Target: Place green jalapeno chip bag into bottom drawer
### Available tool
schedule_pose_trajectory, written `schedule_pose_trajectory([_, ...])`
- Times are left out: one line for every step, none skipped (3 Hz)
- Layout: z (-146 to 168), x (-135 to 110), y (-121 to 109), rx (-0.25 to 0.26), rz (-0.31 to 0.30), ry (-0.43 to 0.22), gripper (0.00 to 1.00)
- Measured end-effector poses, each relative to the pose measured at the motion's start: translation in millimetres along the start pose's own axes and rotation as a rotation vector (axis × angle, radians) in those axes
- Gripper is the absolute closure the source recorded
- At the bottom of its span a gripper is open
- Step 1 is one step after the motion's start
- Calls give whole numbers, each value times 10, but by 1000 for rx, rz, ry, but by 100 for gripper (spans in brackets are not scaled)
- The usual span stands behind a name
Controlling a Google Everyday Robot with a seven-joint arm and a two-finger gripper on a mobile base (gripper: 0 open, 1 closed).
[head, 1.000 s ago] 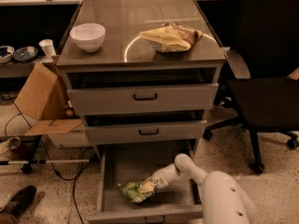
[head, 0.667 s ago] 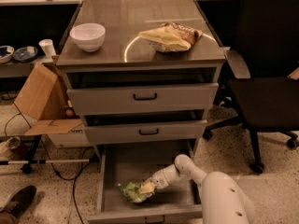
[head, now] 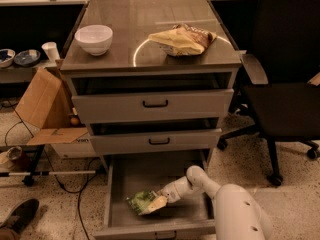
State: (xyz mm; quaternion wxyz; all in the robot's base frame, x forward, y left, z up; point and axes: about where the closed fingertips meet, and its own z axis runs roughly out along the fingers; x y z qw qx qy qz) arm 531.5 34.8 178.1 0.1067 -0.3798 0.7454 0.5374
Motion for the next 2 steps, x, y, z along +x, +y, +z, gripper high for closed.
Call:
schedule_pose_trajectory([1, 0, 0, 0, 0, 0, 0])
schedule_pose_trajectory([1, 0, 0, 0, 0, 0, 0])
